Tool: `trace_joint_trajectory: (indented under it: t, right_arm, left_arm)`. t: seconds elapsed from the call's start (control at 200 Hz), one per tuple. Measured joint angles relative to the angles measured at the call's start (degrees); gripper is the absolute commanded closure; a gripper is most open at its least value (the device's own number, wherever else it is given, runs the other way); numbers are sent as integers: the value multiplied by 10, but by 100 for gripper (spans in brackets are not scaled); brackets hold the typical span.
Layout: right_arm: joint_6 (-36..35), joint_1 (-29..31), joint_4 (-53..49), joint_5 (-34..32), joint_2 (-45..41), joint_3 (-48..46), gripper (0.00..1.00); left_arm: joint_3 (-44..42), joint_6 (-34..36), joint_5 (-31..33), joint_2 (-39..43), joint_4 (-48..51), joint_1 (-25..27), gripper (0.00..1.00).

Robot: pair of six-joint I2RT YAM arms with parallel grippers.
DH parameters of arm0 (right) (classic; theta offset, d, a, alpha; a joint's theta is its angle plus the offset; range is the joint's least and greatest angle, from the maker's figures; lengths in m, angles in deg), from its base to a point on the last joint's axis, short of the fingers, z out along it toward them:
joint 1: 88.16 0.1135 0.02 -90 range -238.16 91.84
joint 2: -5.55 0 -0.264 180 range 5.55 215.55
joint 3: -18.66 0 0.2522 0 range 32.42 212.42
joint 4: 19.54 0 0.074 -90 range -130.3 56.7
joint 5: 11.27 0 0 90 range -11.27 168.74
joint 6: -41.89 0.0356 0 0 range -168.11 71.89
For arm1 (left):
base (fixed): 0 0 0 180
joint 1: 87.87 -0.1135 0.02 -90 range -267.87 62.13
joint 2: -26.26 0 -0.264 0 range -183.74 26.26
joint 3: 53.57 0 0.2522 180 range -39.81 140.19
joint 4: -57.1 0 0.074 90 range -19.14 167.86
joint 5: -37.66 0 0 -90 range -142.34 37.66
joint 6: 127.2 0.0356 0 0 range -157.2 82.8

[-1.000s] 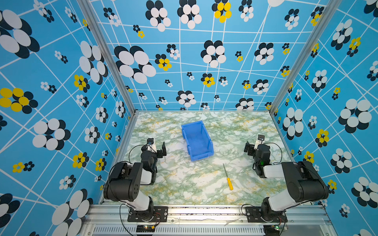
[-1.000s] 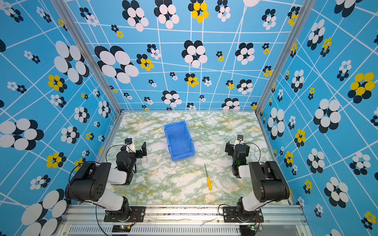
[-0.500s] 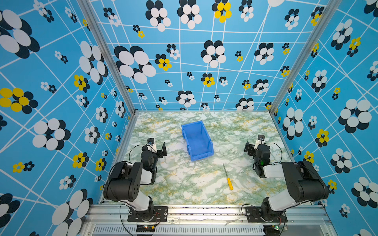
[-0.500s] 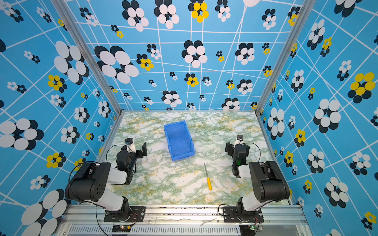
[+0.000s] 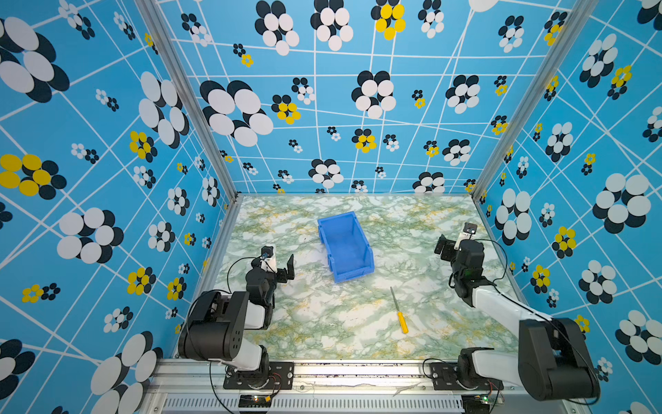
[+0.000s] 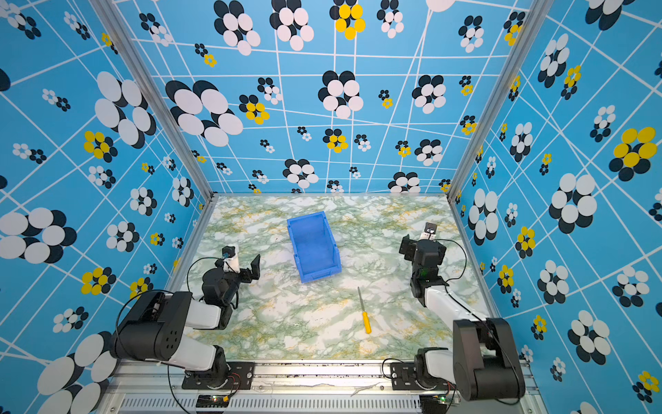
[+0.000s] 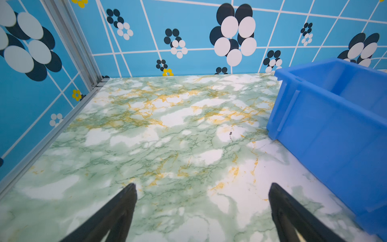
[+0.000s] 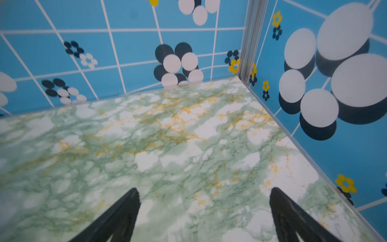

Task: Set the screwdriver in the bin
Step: 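Reach the right gripper down toward the yellow-handled screwdriver while the left arm lifts slightly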

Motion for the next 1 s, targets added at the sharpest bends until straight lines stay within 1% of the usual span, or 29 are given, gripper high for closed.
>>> trace_joint_trajectory:
  t: [0.11,0.225,0.295,0.36,0.395,0.5,0.57,0.66,0.705,0.735,0.815,0.86,0.9,1.0]
  right_arm:
    - [57,2,-135,16,-65,74,1]
    - [104,24,-243,35,-128,87,1]
    - [127,60,-315,41,-153,87,1]
    - [146,99,-377,52,-169,86,1]
    - [158,119,-405,55,-176,85,1]
    - [195,180,-479,64,-193,72,1]
    - [219,224,-511,67,-199,57,1]
    - [248,277,-542,68,-198,36,1]
    - [262,302,-558,68,-193,30,2]
    - [269,318,-567,67,-187,28,4]
    - [291,363,-577,64,-169,26,11]
    - [303,388,-577,65,-157,23,13]
    - [310,405,-579,65,-144,23,17]
    - [331,450,-579,61,-97,23,19]
  left_arm:
    - [19,-2,3,81,76,0,1]
    - [54,1,4,160,177,0,1]
    - [73,11,1,194,228,0,1]
    - [91,30,5,206,276,0,1]
    - [102,37,15,206,304,0,1]
    - [126,45,71,207,389,0,1]
    - [143,53,94,216,451,0,1]
    - [184,55,104,221,544,-2,1]
    - [213,56,104,221,592,-3,1]
    - [230,57,103,221,618,-4,1]
    - [272,61,86,226,690,-4,1]
    - [294,63,70,231,734,-4,1]
    - [312,65,55,236,771,-4,1]
    - [353,65,10,250,855,-4,1]
